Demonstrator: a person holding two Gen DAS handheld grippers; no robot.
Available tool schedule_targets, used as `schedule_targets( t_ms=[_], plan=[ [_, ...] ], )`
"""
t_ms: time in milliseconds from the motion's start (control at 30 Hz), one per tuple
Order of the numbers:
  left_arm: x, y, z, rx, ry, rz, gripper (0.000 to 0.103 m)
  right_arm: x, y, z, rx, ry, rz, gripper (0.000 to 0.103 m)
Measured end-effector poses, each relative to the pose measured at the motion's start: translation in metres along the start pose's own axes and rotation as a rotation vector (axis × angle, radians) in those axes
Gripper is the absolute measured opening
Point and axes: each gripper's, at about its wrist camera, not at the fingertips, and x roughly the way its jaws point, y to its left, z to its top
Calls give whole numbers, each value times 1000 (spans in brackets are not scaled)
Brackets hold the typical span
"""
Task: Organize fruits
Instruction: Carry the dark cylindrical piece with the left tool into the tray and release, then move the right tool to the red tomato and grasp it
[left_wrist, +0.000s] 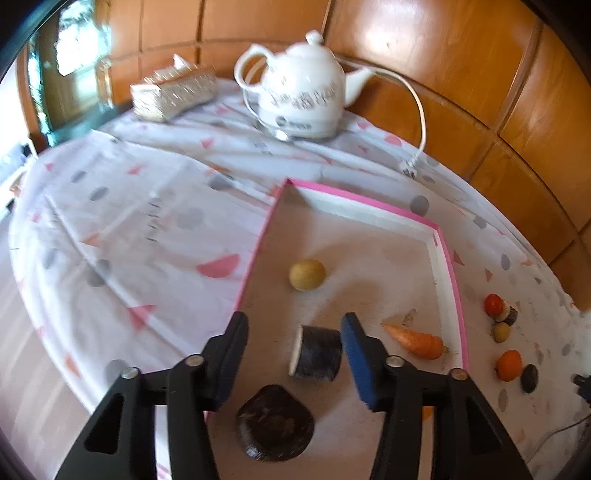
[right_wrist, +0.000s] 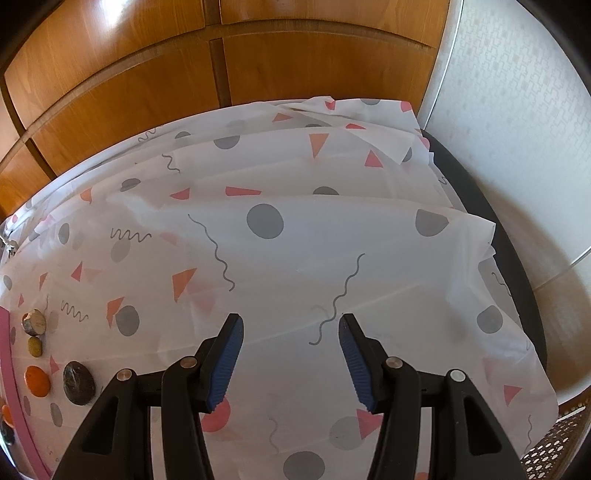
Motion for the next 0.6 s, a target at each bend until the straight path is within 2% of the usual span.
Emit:
schedule_targets(
  t_ms=[67,267,533,600],
  plan=[
    [-11,0,-4,-1,-47,39,74,0,0,0,0,1,3,55],
    [-35,2,-18,24,-112,108,92,-5,6,-1,-19,-25,41,55],
    [-46,9,-34,20,-115,171,96,-11,28,-4,-111,-53,106,55],
    [-48,11,-36,19,-114,167,96,-12,32,-5,-125,-56,112,55]
  ],
)
